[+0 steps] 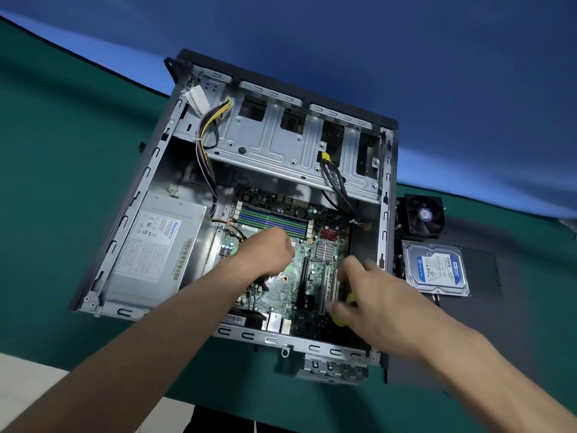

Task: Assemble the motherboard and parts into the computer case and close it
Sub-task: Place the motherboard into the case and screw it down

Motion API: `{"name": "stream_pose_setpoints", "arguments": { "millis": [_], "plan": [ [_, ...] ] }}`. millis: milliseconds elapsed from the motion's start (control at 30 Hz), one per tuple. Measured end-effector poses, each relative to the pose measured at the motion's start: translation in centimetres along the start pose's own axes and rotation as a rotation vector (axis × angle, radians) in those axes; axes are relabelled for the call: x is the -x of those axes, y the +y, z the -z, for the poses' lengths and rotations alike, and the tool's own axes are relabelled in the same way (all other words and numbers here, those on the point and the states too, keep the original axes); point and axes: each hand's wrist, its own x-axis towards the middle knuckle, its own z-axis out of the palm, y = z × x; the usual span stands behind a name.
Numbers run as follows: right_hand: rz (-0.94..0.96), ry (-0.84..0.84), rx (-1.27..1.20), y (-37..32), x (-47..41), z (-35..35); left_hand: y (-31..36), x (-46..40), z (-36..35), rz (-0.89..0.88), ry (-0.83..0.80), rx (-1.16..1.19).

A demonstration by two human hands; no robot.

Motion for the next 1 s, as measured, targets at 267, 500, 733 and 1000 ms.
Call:
{"name": "stream_pose_setpoints", "arguments": {
  "millis": [267,500,733,1000],
  "plan": [
    [0.021,-0.003,-0.014,-0.2,0.4,0.3,0.2,0.2,0.1,0.004,-0.009,0.024],
    [0.001,-0.004,0.035,-0.2,0.7,0.2,0.4,0.1,0.5,0.034,-0.018,0.118],
    [-0.03,-0.021,-0.074,0.5,0.9,0.2,0.3,0.0,0.3,0.034,-0.017,0.09],
    [-0.008,0.044,-0.007,1.4,1.1,-0.2,0.3,0.0,0.4,0.04,-0.01,0.108]
  ]
}}
